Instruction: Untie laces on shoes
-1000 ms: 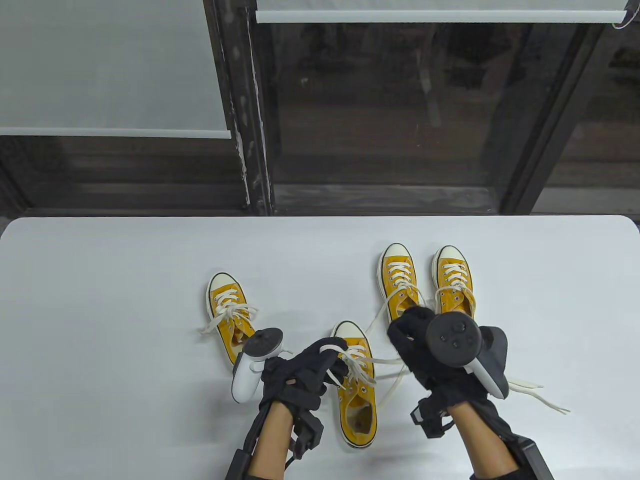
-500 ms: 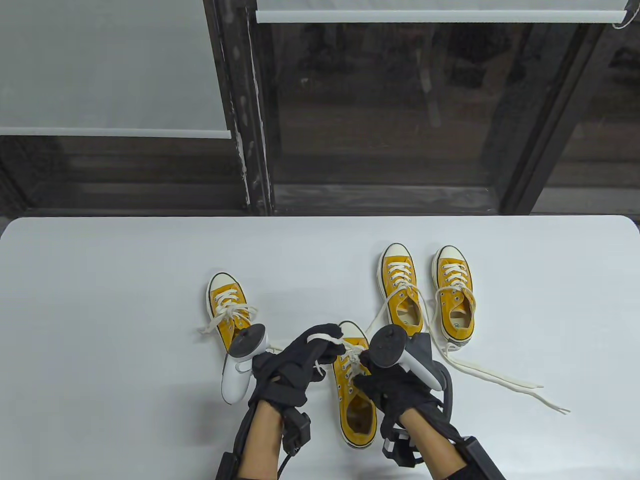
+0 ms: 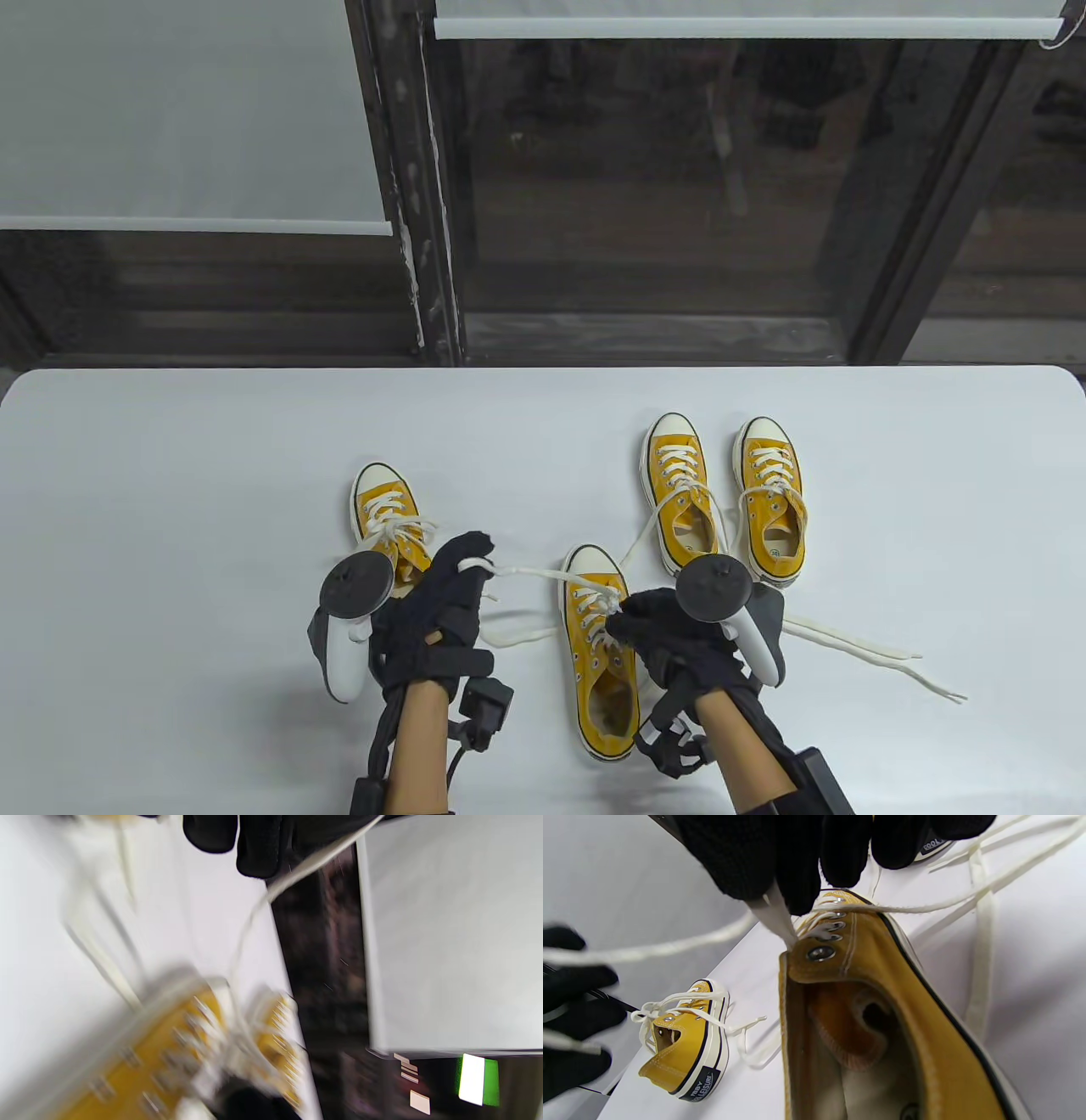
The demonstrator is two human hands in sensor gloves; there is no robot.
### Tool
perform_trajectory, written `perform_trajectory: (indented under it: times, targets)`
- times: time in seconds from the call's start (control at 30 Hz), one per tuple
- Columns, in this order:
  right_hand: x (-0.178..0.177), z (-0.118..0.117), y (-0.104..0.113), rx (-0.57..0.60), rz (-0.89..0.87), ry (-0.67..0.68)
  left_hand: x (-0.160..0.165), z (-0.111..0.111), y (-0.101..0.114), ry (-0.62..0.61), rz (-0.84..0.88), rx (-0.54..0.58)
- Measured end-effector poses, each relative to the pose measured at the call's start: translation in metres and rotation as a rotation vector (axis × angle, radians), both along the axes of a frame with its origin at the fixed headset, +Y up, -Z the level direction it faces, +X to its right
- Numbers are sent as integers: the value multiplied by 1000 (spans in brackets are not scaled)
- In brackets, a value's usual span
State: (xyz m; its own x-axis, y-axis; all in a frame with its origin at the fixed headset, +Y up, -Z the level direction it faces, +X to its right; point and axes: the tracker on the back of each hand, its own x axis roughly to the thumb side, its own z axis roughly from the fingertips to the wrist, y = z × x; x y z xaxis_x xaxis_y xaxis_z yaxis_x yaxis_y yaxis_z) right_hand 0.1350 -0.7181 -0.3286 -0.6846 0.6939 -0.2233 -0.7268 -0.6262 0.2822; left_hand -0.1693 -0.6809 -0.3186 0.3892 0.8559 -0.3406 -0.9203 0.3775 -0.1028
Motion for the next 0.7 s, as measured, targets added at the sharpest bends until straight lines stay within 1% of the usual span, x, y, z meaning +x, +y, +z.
perform_trajectory:
  times: [0.03, 0.07, 0.1, 0.13, 0.17, 0.2, 0.27, 0.3, 0.37, 0.43, 0.5, 0.57, 0.6, 0.7]
  targets:
    - [2, 0, -2, -7, -19, -6, 0, 0, 2, 9, -154, -28]
    - [3, 0, -4, -15, -33, -6, 2, 0, 4, -9, -288, -44]
    - [4, 0, -5, -19, -45, -7, 5, -1, 4, -51, -365, -70]
    - [6, 0, -6, -23, -61, -10, 9, -3, 4, -136, -403, -118]
    - [7, 0, -6, -28, -76, -12, 14, -4, 3, -202, -423, -137]
    - [8, 0, -5, -32, -90, -9, 18, -4, 2, -234, -430, -145]
    - [7, 0, -6, -40, -114, 2, 28, -6, 1, -350, -440, -173]
    - [7, 0, -6, -45, -125, 11, 34, -6, -1, -395, -420, -157]
    - [6, 0, -6, -55, -151, 21, 53, -5, -4, -432, -389, -91]
    - [5, 0, -7, -67, -186, 40, 70, -6, -10, -483, -346, -62]
    - [3, 1, -8, -78, -203, 49, 88, -7, -22, -505, -234, -67]
    - [3, 1, -8, -72, -192, 51, 99, -7, -31, -509, -171, -87]
    - [3, 1, -8, -67, -185, 42, 101, -7, -34, -512, -188, -108]
    - [9, -2, -10, -80, -215, 27, 104, -8, -37, -488, -234, -110]
